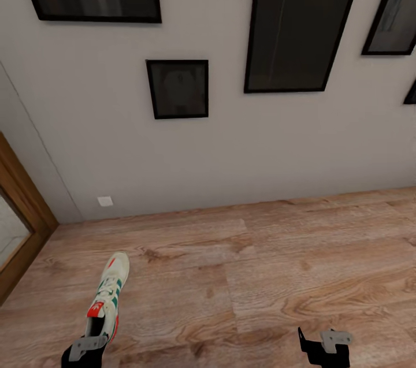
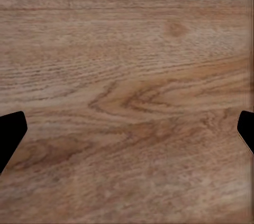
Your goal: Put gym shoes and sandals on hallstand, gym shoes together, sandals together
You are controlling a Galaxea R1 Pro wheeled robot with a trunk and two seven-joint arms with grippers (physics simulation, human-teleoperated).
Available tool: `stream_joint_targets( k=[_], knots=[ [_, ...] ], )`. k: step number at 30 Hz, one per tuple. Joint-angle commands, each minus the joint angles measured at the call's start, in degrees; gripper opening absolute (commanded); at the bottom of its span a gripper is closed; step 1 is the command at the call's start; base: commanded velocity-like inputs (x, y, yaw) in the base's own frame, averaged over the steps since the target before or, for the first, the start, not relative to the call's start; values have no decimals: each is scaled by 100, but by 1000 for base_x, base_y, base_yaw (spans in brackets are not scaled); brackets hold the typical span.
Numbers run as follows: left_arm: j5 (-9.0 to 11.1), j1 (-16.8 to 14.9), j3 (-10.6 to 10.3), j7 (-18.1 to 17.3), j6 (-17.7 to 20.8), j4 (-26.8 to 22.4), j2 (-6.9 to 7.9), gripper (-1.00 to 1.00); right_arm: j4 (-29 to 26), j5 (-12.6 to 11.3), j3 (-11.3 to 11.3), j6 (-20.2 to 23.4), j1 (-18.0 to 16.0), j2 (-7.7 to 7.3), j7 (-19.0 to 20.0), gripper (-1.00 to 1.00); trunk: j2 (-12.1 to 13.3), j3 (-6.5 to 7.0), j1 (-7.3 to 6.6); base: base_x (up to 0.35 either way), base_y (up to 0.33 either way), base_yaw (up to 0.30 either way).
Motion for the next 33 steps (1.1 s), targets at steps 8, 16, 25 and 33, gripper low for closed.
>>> stream_joint_targets(
  k=[8,16,25,33],
  knots=[
    [230,2,33,-53,-274,149,4,-100,105,-61,49,-33,-4,5,-30,100,9,244,-22,0,0,-114],
    [242,2,30,-55,-298,155,5,-100,114,-67,57,-25,-4,37,-28,100,176,471,-120,0,0,-143],
    [243,3,33,-55,-299,155,5,-100,113,-65,57,-24,-4,46,-30,100,537,678,-318,0,0,-245],
    [243,2,34,-55,-299,155,5,-100,116,-65,56,-24,-4,69,-30,100,858,826,-494,0,0,-295]
  ],
)
